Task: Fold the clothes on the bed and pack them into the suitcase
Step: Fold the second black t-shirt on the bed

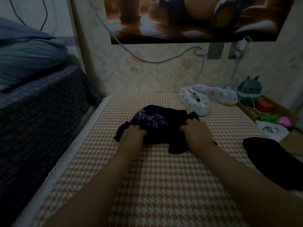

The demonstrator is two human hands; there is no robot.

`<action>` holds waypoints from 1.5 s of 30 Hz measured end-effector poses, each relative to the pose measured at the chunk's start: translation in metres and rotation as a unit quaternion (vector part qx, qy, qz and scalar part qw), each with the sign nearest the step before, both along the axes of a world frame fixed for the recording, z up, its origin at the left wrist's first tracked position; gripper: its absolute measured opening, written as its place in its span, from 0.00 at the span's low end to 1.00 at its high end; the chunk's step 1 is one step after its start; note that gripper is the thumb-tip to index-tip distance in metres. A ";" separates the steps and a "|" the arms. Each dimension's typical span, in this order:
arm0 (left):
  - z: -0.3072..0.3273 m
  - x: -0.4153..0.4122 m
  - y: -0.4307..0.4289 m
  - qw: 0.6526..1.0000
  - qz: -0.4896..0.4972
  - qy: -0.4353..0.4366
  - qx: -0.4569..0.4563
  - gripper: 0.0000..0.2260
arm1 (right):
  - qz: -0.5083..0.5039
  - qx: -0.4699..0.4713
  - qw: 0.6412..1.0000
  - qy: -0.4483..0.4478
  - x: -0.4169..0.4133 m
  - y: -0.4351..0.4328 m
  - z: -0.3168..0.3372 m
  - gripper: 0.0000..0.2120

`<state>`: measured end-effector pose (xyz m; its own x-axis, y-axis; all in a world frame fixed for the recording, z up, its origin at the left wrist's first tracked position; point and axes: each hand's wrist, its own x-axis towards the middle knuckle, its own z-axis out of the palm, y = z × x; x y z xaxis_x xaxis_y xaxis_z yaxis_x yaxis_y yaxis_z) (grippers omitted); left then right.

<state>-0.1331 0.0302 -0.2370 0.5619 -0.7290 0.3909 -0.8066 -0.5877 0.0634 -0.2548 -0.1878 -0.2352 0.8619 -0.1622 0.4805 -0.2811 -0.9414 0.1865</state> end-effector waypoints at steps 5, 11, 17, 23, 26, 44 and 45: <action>0.030 0.004 0.019 0.993 -0.024 -0.025 -0.116 0.15 | -0.048 0.072 0.992 -0.095 -0.006 0.009 0.010 0.10; 0.013 0.012 0.034 0.960 0.127 0.154 0.194 0.17 | -0.047 0.242 0.967 0.063 -0.013 0.022 0.014 0.15; 0.026 0.028 0.080 0.977 0.194 -0.051 0.067 0.05 | -0.179 0.522 0.832 -0.047 -0.028 0.001 0.025 0.02; 0.023 -0.033 0.042 0.985 -0.081 0.136 0.067 0.20 | -0.085 0.208 0.974 0.017 -0.046 0.012 0.015 0.29; 0.011 -0.058 0.020 0.966 -0.113 0.165 0.162 0.23 | 0.084 0.304 0.936 0.160 -0.053 0.027 0.025 0.21; 0.051 -0.082 0.068 0.829 -0.013 0.476 0.293 0.09 | 0.077 0.504 0.780 0.363 -0.068 0.078 0.052 0.14; 0.052 -0.085 0.070 0.865 -0.037 0.438 0.244 0.08 | 0.081 0.424 0.838 0.332 -0.067 0.070 0.049 0.20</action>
<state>-0.2180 0.1006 -0.1852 0.4324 -0.7336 -0.5243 -0.6111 -0.6660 0.4278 -0.3213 -0.1177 -0.1861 0.9371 -0.0582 -0.3441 -0.2368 -0.8301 -0.5047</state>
